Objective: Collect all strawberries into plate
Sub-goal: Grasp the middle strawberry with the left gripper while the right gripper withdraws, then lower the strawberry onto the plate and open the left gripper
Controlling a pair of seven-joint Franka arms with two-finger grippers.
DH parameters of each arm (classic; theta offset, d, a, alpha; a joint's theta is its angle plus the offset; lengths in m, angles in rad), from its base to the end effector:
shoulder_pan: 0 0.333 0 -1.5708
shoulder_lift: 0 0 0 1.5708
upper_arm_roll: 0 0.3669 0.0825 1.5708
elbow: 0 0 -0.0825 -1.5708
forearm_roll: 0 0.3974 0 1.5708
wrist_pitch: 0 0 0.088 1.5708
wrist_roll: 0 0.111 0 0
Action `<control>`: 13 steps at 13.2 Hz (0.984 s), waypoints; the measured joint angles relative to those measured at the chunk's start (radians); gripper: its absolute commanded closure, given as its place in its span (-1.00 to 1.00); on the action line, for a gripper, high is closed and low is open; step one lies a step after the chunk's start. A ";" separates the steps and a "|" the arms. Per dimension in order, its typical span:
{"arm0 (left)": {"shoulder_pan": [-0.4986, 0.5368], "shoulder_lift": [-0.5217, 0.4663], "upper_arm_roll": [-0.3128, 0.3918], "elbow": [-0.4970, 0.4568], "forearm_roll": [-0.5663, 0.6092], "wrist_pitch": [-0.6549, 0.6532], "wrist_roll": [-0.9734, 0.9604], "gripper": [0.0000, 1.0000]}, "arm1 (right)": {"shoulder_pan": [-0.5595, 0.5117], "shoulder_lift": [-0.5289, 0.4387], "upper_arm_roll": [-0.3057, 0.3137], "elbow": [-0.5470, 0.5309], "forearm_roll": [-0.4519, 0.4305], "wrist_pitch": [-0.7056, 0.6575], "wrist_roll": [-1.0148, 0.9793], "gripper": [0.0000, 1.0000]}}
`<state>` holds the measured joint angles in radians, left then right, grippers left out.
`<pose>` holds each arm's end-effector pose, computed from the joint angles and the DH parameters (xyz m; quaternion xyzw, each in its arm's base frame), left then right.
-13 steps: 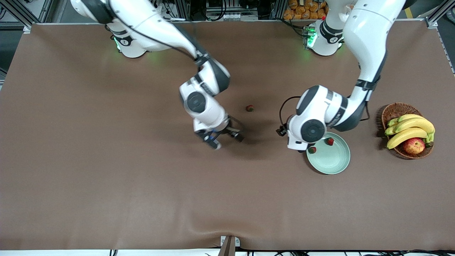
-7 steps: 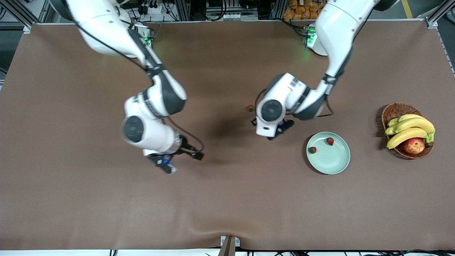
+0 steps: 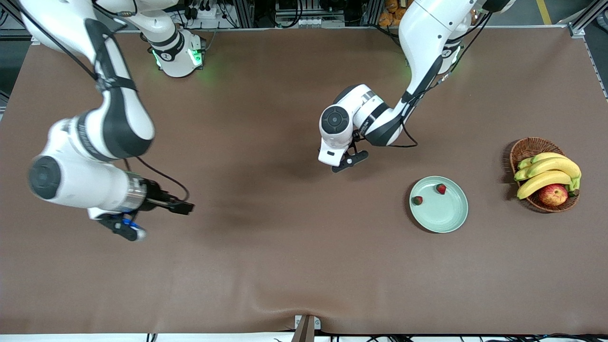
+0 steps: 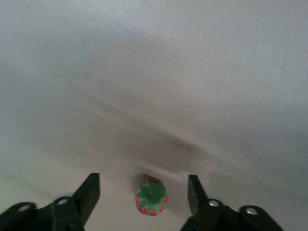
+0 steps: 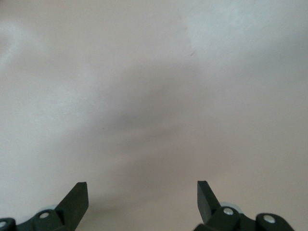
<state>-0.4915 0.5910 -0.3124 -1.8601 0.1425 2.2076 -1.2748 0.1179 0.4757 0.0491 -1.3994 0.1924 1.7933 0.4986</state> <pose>0.4657 -0.4554 0.2247 -0.9736 -0.2000 0.0838 0.0719 0.7126 0.1303 0.4655 -0.9753 0.1908 0.0722 0.0851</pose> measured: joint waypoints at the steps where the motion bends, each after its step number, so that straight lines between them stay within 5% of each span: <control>1: -0.007 0.000 0.000 -0.019 0.000 0.028 0.000 -0.58 | -0.016 -0.019 0.000 0.000 -0.022 -0.020 -0.061 -1.00; 8: -0.021 0.000 0.002 -0.085 0.000 0.125 -0.021 -0.23 | -0.128 -0.233 0.004 -0.059 -0.112 -0.165 -0.377 -1.00; 9: -0.021 0.000 0.002 -0.087 0.000 0.125 -0.021 0.06 | -0.153 -0.286 0.004 -0.090 -0.112 -0.173 -0.412 -1.00; 11: -0.021 0.000 0.002 -0.088 0.000 0.131 -0.022 0.96 | -0.176 -0.399 0.005 -0.155 -0.112 -0.206 -0.435 -1.00; 13: -0.021 -0.002 0.002 -0.087 0.000 0.132 -0.025 1.00 | -0.176 -0.495 0.011 -0.213 -0.112 -0.225 -0.435 -1.00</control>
<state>-0.5121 0.5886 -0.3105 -1.9474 0.1427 2.3393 -1.2999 -0.0577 -0.0191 0.0599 -1.6127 0.0800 1.5685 0.0632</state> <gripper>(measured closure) 0.678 0.000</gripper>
